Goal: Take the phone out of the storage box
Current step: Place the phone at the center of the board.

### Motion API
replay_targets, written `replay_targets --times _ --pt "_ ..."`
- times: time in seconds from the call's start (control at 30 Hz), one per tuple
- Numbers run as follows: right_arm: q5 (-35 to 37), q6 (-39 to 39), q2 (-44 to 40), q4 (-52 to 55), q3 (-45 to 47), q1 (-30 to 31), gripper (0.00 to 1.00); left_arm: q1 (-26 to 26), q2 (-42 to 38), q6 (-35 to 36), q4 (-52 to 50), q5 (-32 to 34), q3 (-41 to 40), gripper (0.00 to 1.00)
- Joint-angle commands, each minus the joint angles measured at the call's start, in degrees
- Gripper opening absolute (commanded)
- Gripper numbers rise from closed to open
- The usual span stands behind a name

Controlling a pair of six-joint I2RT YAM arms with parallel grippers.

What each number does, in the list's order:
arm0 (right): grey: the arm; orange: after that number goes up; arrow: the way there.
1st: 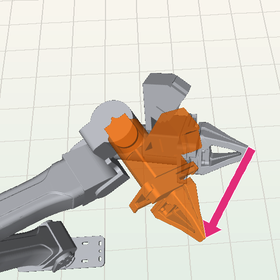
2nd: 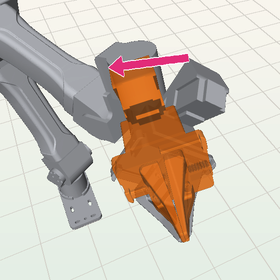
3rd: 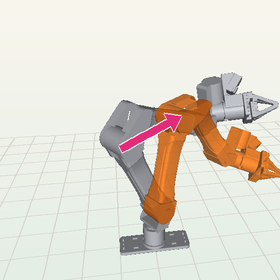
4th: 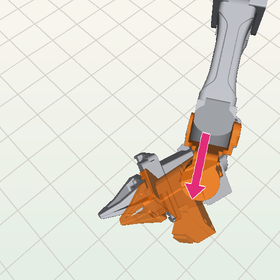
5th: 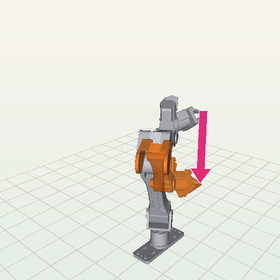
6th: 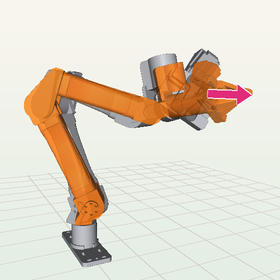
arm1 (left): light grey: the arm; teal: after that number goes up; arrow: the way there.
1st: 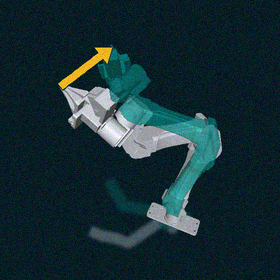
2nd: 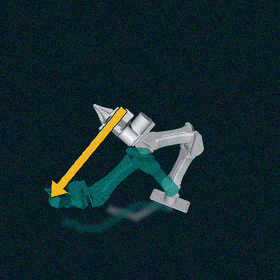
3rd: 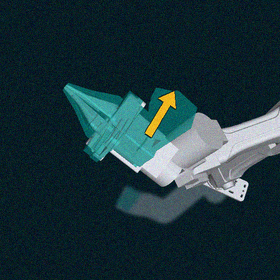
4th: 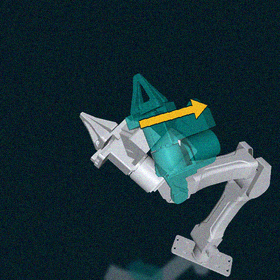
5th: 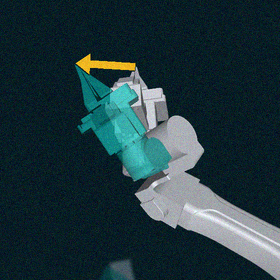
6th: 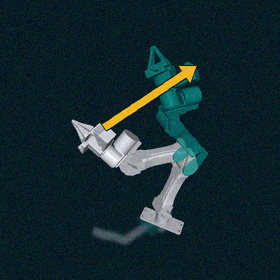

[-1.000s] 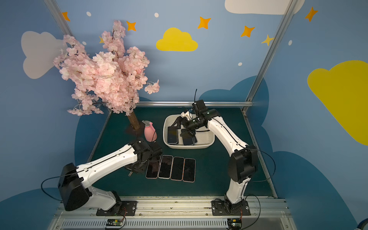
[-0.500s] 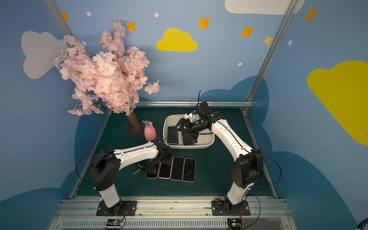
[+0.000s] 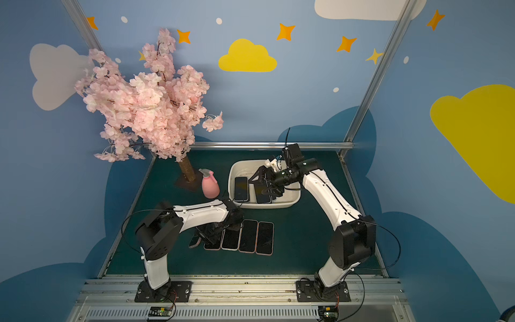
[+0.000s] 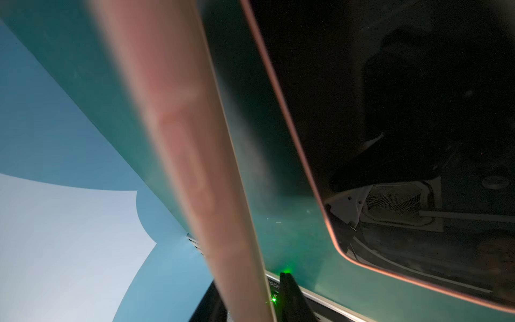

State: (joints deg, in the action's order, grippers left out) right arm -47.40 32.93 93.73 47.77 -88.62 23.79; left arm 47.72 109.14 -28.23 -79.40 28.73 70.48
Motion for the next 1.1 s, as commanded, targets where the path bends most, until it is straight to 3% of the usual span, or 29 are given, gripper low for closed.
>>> replay_targets --times 0.0,0.3,0.57,0.83,1.07 --pt "0.1 -1.09 -1.88 -0.26 0.28 -0.4 0.99 -0.46 0.11 0.95 -0.41 -0.34 -0.08 0.38" --pt "-0.32 -1.2 -1.12 -0.36 -0.24 -0.72 0.99 -1.21 1.25 2.32 0.65 -2.27 -0.33 0.51" --pt "-0.34 -1.55 -0.82 -0.3 -0.09 -0.71 0.99 -2.9 0.2 5.14 2.87 -3.86 -0.61 0.52" --pt "-0.09 -1.42 -0.28 -0.35 0.11 -0.68 0.98 -1.92 0.08 11.61 7.25 -10.97 3.03 0.55" --pt "-0.04 -1.59 -0.65 -0.31 0.64 -0.62 0.99 -4.6 3.61 12.04 5.57 -7.38 5.28 0.56"
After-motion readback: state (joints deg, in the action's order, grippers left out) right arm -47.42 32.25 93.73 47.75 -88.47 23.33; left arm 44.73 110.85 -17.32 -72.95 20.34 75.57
